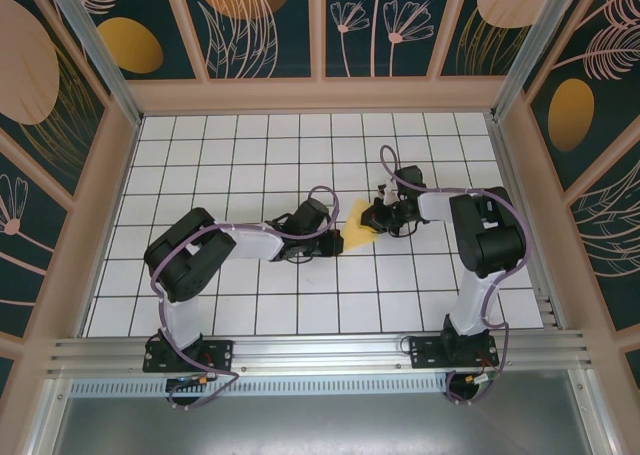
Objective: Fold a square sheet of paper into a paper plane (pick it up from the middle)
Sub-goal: Fourth fold the wing at the center of the table.
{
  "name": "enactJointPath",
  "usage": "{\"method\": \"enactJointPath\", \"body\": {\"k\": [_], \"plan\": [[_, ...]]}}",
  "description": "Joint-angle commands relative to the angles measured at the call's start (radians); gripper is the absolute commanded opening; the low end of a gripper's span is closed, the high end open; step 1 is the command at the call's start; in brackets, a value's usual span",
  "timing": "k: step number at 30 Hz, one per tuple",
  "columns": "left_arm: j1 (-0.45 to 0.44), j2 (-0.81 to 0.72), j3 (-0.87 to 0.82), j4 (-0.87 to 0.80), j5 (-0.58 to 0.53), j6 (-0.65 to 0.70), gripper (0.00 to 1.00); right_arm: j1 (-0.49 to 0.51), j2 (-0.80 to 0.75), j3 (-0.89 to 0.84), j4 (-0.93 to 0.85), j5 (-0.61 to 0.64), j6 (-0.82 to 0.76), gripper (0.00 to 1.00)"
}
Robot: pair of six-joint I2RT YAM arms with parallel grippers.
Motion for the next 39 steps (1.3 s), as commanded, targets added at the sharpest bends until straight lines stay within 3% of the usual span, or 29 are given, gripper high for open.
{"method": "enactJointPath", "body": {"k": [1,13,25,33,39], "plan": [[-0.003,0.005,-0.007,-0.073,-0.057,-0.003,0.0,0.013,0.014,-0.013,-0.038,0.111,-0.01,0.0],[-0.003,0.004,-0.032,-0.027,-0.027,-0.024,0.0,0.095,-0.158,-0.022,0.036,0.025,-0.029,0.0],[-0.003,-0.002,-0.027,-0.018,-0.026,-0.028,0.0,0.14,-0.092,-0.097,0.068,-0.015,0.009,0.0],[-0.004,-0.048,-0.026,0.042,-0.001,-0.04,0.0,0.138,-0.045,-0.085,0.04,0.039,-0.008,0.0],[-0.003,-0.106,-0.056,0.117,-0.058,-0.066,0.0,0.138,-0.053,-0.084,0.047,0.028,-0.01,0.0]]}}
